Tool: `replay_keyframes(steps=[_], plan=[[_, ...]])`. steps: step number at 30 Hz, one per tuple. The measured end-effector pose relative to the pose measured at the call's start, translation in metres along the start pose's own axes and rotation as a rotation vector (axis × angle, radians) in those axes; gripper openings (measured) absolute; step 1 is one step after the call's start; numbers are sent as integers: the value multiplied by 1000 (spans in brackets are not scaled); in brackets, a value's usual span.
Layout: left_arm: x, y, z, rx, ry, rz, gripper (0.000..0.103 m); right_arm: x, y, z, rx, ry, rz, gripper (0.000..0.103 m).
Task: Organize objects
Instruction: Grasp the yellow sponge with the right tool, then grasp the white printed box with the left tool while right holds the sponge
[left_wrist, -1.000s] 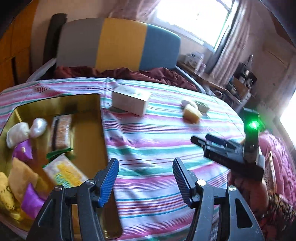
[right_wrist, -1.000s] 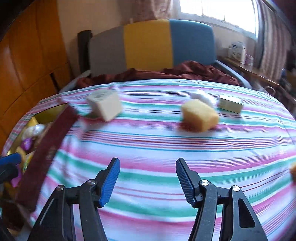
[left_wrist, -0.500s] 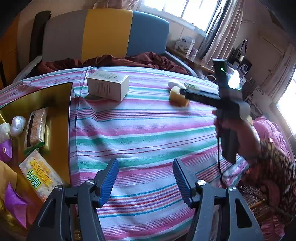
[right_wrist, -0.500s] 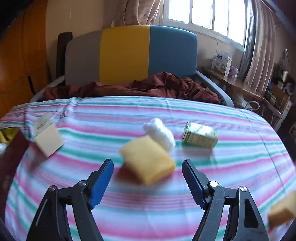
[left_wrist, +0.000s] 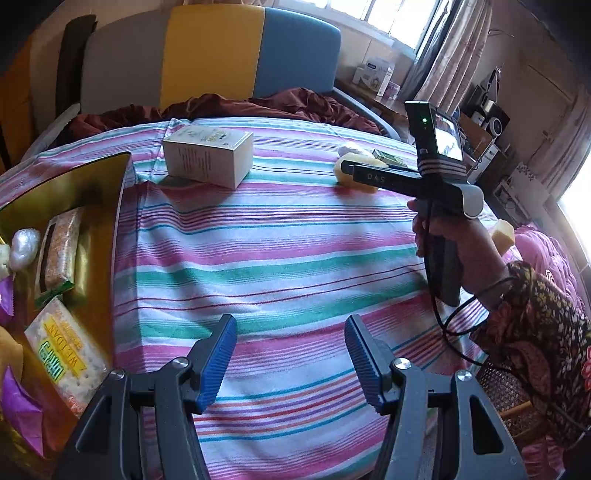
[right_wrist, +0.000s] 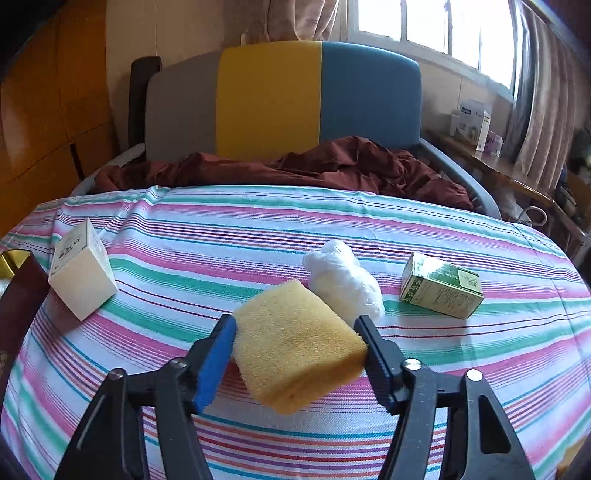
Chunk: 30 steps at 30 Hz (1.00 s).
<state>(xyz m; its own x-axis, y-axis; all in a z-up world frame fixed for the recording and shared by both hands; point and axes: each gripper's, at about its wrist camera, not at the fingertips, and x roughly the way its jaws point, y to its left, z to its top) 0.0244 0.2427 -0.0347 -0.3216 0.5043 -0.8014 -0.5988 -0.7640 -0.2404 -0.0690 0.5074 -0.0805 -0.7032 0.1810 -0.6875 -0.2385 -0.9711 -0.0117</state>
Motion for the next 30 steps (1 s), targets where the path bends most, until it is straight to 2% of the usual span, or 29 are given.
replay_keyframes(steps=[7,12,18,21,24,26,28,30], plan=[[9,-4,20,-14,-11,3,61,-14,-13,-10,84,1,12,58],[25,5,53,-97,-36,26,63,-29,-27,-27,142,-2,-10,58],[57,35,103,-291,-23,51,65,-29,-22,-32,122,-2,-34,60],[70,53,126,-406,-9,83,72,-29,-19,-33,106,-9,-51,61],[77,70,149,-515,-9,90,85,-29,-19,-35,102,-17,-56,61],[85,81,164,-575,7,102,85,-29,-19,-36,103,-20,-56,61],[92,87,172,-597,11,136,85,-29,-20,-37,105,-22,-53,61],[103,89,180,-577,47,192,85,-29,-20,-38,109,-24,-51,61]])
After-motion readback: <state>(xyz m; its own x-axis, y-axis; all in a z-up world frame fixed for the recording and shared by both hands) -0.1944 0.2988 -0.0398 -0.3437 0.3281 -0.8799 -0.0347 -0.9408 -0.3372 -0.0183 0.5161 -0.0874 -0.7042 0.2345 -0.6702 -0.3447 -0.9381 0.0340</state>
